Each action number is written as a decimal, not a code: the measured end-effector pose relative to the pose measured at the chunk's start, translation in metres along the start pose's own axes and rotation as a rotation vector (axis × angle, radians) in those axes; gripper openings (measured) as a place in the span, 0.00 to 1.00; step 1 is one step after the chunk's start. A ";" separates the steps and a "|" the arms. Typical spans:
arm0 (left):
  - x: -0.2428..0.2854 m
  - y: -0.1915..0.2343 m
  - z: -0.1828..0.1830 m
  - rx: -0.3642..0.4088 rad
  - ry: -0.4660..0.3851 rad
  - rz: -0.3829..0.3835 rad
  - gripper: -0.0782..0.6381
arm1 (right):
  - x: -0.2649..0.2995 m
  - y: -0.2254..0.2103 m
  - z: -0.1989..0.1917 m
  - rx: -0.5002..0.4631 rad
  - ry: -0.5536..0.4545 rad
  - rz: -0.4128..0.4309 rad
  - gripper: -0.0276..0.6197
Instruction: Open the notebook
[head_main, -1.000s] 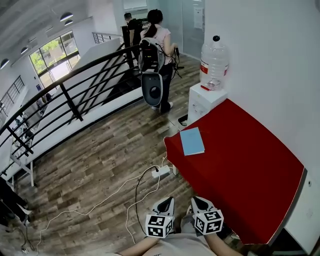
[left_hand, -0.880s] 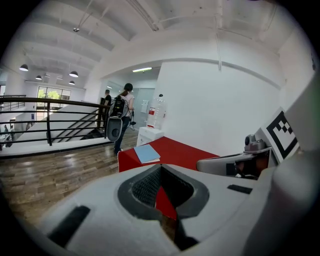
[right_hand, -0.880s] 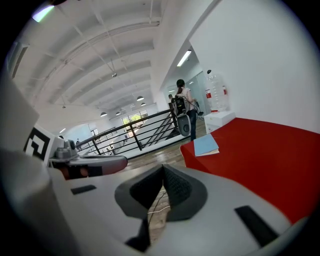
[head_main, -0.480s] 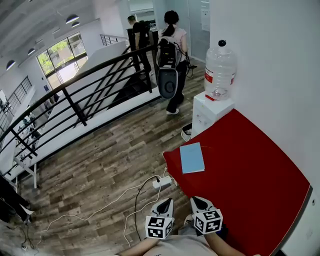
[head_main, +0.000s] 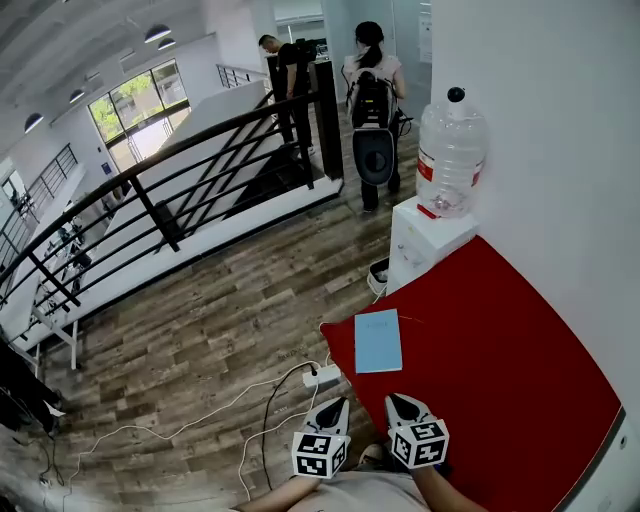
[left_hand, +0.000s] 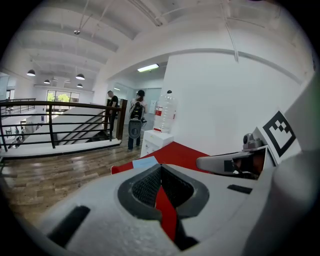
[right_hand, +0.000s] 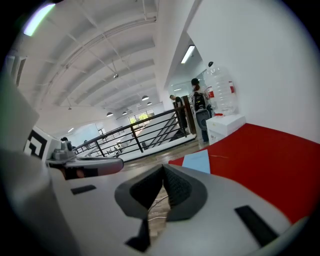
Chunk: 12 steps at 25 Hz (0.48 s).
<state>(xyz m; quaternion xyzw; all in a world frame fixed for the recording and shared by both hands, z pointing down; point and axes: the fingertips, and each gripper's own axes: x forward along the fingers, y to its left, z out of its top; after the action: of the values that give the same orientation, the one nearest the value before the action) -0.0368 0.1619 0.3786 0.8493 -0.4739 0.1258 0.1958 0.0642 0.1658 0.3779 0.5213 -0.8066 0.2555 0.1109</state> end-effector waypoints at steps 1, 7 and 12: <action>0.003 0.002 0.001 0.000 0.003 0.002 0.12 | 0.003 -0.001 0.002 0.002 -0.002 0.004 0.05; 0.021 0.011 0.013 0.004 0.008 -0.011 0.12 | 0.018 -0.003 0.010 0.015 -0.003 0.004 0.05; 0.039 0.025 0.036 0.022 -0.002 -0.039 0.12 | 0.029 -0.006 0.025 0.026 -0.016 -0.027 0.05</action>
<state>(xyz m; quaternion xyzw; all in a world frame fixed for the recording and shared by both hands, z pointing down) -0.0370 0.1044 0.3677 0.8606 -0.4558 0.1265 0.1885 0.0597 0.1283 0.3716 0.5356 -0.7969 0.2604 0.1010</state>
